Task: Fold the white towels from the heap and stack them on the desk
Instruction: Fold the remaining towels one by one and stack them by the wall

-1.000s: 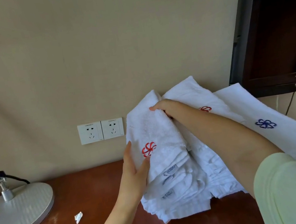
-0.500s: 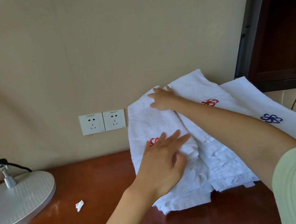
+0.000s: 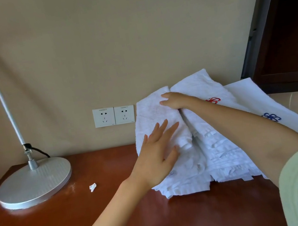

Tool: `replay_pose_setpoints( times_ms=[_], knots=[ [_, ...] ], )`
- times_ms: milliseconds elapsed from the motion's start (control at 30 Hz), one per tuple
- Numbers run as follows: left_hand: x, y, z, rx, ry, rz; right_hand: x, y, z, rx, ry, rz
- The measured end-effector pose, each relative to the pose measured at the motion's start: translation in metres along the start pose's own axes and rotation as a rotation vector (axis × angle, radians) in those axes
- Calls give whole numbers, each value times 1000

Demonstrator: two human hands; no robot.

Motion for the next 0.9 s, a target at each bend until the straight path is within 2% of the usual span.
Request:
replay_pose_setpoints(
  times_ms=[167, 233, 333, 467, 633, 767, 900],
  knots=[
    [-50, -55, -14, -98, 9, 149, -33, -49, -28, -89, 532, 179],
    [-77, -93, -22, -204, -1, 251, -38, -77, -58, -150, 783, 157],
    [-122, -171, -26, -354, 52, 381, -22, -114, -127, -298, 941, 34],
    [-188, -309, -16, -517, 128, 585, 21, -179, -251, -548, 1034, -188],
    [-246, -489, 31, -717, 177, 882, 83, -274, -413, -780, 1068, -491],
    [-266, -613, 56, -904, 236, 1057, 124, -358, -521, -920, 1069, -709],
    [-256, -702, 52, -1081, 201, 1161, 172, -424, -589, -988, 1002, -909]
  ],
)
Point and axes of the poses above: each hand's wrist, its own y-axis towards the middle knuckle, its own x-axis out of the palm, z = x × y, the point moved 3 cm from there along y, towards the middle knuckle, and after that the axes turned 13 degrees about -y, right-handed, at the moved point
